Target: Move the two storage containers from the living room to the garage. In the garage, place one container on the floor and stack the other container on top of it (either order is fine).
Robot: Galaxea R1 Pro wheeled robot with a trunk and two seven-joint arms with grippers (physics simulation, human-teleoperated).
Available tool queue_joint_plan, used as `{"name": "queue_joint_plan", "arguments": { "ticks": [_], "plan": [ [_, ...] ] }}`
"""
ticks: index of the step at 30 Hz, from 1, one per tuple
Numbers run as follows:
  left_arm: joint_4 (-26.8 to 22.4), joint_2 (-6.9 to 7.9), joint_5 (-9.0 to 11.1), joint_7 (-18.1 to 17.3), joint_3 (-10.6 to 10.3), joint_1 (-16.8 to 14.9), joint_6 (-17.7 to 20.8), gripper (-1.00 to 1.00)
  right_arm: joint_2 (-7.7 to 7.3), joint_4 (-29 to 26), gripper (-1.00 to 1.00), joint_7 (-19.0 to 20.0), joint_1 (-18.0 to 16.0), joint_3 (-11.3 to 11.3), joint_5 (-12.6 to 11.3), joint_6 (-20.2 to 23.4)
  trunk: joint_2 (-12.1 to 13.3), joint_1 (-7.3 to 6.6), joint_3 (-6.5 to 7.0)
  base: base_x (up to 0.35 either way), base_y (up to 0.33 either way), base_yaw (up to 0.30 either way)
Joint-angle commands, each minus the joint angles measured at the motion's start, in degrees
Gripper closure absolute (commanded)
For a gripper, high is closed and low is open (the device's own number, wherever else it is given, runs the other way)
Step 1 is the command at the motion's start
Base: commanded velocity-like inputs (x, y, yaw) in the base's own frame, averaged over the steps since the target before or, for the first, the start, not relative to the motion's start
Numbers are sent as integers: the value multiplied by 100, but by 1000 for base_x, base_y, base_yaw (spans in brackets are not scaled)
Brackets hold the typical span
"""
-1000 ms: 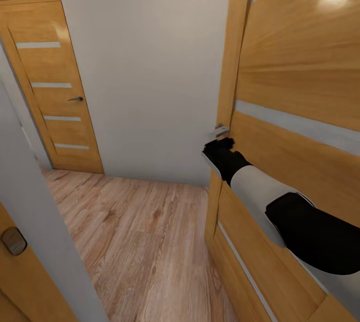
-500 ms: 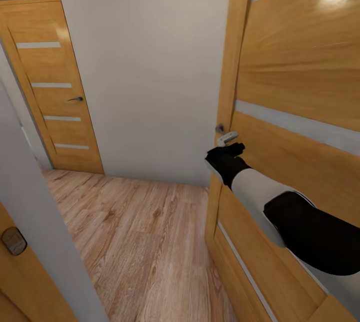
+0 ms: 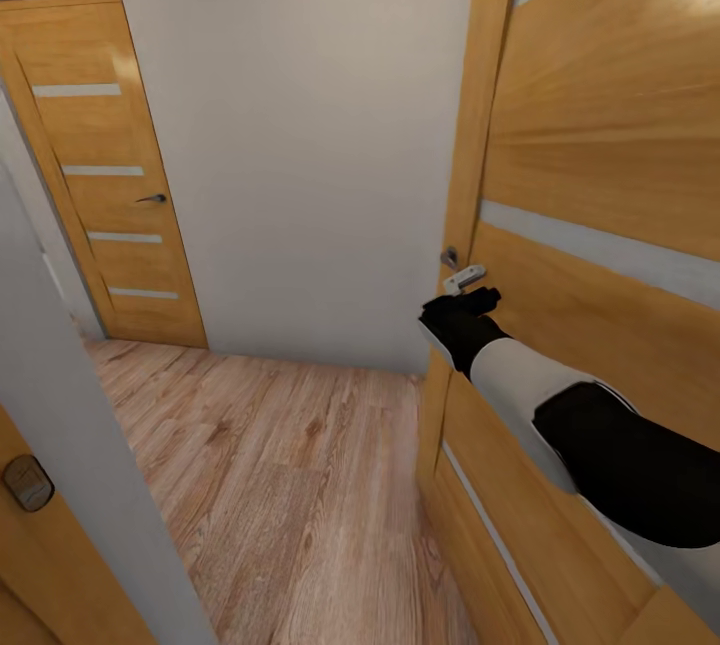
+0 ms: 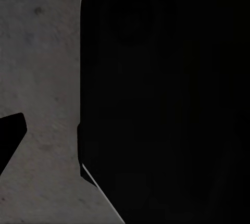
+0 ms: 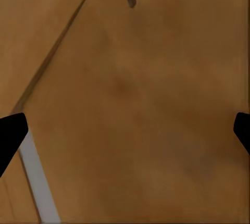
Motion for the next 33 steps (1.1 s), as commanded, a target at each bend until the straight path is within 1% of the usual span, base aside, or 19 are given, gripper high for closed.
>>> {"name": "queue_joint_plan", "arguments": {
  "ticks": [1, 2, 3, 5, 8, 13, 14, 15, 19, 21, 27, 30, 31, 32, 33],
  "plan": [
    [-5, 0, 45, -1, 1, 1, -3, -100, -298, 0, -100, -37, -5, 26, 26, 91, -3, 0, -6, 0, 0, 0],
    [-5, 0, 49, -1, 3, 1, -3, -100, -470, -2, -100, -37, -11, 26, 27, 90, -3, 0, -6, 0, 0, 0],
    [-6, 0, 50, -1, 3, 1, -3, -100, -521, -5, -100, -37, -13, 26, 28, 93, -3, 0, -6, 0, 0, 0],
    [-6, 0, 51, -1, 3, 1, -3, -100, -571, -7, -100, -37, -14, 26, 28, 95, -3, 0, -6, 0, 0, 0],
    [-6, 0, 52, -1, 3, 1, -3, -100, -711, -10, -100, -37, -28, 26, 28, 97, -3, 0, -6, 0, 0, 0],
    [-4, 0, 52, -1, 2, 1, -3, -100, -843, -33, -100, -37, -41, 26, 28, 98, -3, 0, -6, 0, 0, 0],
    [-5, 0, 52, -1, 3, 1, -3, -100, -948, -39, -100, -37, -71, 26, 26, 96, -3, 0, -6, 0, 0, 0],
    [-5, 0, 52, -1, 3, 1, -3, -100, -1008, -42, -100, -37, -87, 26, 23, 94, -3, 0, -6, 0, 0, 0],
    [-6, 0, 52, -1, 3, 1, -3, -100, -1109, -47, -100, -37, -105, 26, 20, 90, -3, 0, -6, 0, 0, 0],
    [-7, 0, 52, -1, 4, 1, -3, -100, -1194, -57, -100, -37, -109, 23, 20, 89, -3, 0, -6, 0, 0, 0],
    [-4, 0, 52, -1, 4, 1, -3, -100, -1329, -66, -100, -31, -113, 20, 19, 89, -3, 0, -6, 0, 0, 0],
    [-4, 0, 52, -1, 4, 1, -3, -100, -1368, -65, -100, -24, -149, 21, 19, 89, -3, 0, -6, 0, 0, 0],
    [-4, 0, 52, -1, 4, 1, -3, -100, -1395, -64, -100, -19, -167, 19, 19, 89, -3, 0, -6, 0, 0, 0],
    [-4, 0, 52, -1, 4, 1, -3, -100, -1464, -66, -100, -8, -183, 18, 19, 89, -3, 0, -6, 0, 0, 0],
    [-4, 0, 52, -1, 4, 1, -3, -100, -1484, -67, -100, -5, -186, 18, 19, 89, -3, 0, -6, 0, 0, 0]
  ]
}}
